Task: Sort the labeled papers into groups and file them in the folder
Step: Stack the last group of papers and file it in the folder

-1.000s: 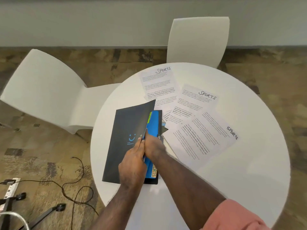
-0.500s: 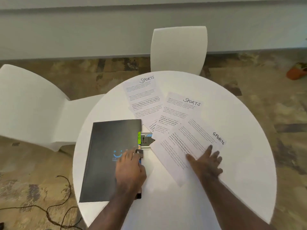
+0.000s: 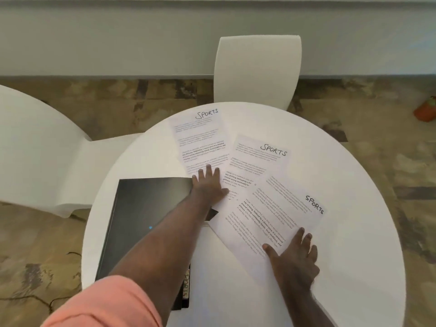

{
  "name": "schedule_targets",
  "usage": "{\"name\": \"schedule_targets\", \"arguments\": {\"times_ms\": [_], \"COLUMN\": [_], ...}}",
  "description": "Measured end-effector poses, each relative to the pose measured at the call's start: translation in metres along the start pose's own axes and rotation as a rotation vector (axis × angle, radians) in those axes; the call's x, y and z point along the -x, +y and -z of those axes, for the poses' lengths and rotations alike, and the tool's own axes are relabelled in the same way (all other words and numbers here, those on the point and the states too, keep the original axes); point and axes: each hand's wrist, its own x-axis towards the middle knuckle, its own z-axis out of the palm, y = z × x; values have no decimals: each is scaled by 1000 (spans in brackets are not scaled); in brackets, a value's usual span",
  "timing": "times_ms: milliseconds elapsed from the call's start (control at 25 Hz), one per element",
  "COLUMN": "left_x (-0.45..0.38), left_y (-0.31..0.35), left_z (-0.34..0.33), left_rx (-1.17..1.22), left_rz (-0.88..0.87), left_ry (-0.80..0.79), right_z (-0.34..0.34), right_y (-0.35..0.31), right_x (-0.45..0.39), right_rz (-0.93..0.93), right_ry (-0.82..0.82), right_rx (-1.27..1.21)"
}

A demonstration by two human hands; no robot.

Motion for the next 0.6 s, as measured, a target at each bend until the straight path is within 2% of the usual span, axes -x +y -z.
{"name": "schedule_targets", "arguments": {"times_ms": [120,200,360,440,600], "left_x": [1,9,28,47,82], "left_y": [14,23,41,49,53], "left_z": [-22,-30,-36,-35,-40], "left_rx": [-79,-53,52,64,80], "left_rz": [-41,-115,-227,-286,-405], "left_ry": [82,105,54,104,220], "right_z": [9,15,23,28,34], "right_y": [1,5,19,25,34], "right_x": [-10,-22,-47,-55,-59], "right_rz": [-20,-48,-99,-126,-121], "right_ry": [24,21,22,33,6], "right_rx": [-117,-190,-370,-457,-411]}}
